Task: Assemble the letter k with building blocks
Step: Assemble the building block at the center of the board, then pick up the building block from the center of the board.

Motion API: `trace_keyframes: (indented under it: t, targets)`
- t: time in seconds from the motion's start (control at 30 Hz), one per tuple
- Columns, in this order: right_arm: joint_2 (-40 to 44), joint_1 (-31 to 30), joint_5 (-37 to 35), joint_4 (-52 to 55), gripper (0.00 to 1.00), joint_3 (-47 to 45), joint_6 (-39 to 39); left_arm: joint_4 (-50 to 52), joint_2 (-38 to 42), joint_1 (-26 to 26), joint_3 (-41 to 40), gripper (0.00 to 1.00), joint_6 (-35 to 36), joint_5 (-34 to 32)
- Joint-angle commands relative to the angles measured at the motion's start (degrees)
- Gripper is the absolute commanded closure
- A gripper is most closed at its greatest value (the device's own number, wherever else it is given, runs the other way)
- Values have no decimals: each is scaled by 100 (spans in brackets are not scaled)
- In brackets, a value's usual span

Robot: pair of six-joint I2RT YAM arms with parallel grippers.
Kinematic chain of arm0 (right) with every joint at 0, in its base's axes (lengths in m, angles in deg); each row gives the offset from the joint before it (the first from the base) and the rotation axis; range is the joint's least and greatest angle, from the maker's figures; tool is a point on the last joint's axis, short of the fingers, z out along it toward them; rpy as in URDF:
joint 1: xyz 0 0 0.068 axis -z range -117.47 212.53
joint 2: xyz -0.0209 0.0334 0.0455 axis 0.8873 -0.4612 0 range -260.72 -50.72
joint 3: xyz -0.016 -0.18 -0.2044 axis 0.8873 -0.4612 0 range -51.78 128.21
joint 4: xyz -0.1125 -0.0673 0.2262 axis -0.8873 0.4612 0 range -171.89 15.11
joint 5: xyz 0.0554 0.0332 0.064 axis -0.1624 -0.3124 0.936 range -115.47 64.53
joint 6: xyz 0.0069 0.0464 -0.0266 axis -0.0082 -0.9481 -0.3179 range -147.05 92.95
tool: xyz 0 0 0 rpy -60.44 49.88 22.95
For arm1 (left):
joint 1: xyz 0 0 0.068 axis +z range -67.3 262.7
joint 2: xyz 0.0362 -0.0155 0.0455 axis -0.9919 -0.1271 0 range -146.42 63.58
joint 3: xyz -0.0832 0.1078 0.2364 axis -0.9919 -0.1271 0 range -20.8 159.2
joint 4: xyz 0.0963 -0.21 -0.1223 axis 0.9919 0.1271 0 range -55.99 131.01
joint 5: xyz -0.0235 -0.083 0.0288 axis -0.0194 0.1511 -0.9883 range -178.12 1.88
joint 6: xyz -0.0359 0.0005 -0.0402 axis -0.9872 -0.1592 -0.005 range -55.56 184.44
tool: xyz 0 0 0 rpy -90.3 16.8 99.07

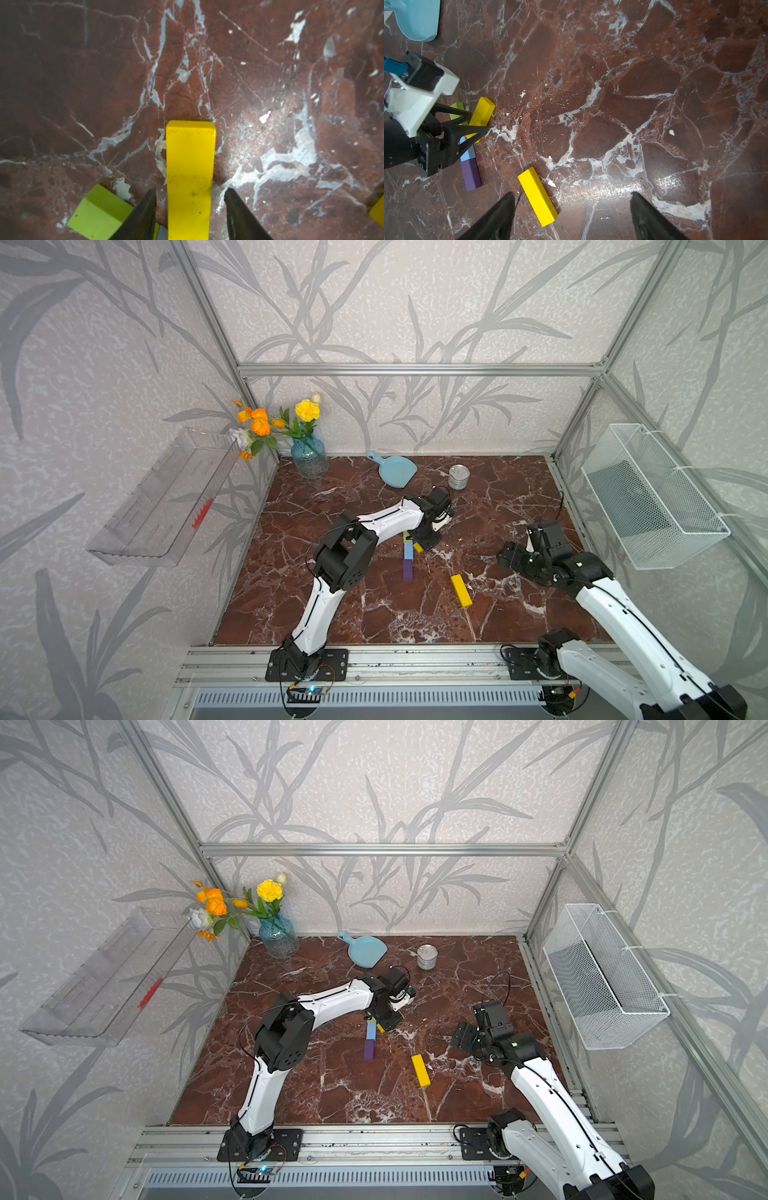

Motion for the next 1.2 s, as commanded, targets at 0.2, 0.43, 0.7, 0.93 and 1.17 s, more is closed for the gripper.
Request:
trace_keyframes:
  t: [0.2,0.43,0.7,0.93,1.17]
  targets:
    - [-802,-1744,-184,-261,15,305,1156,-693,1983,42,211,0,-1157,-1401]
    - [-2355,-2730,-130,-498,22,565,1545,-699,3292,1130,-1327,0,-2434,-1747]
    - [-2983,-2974,-271,-872,34,440,1563,-846,4227,1974,-2945,0,-3006,-1272]
    - [-3320,-3028,-379,-1022,40,303,1515,-967,4481,2081,-3351,0,-3121,-1178]
    - [-3611,-3033,-350,-1147,49,267,1540,-936,4477,2142,-3296,0,-3147,-1186]
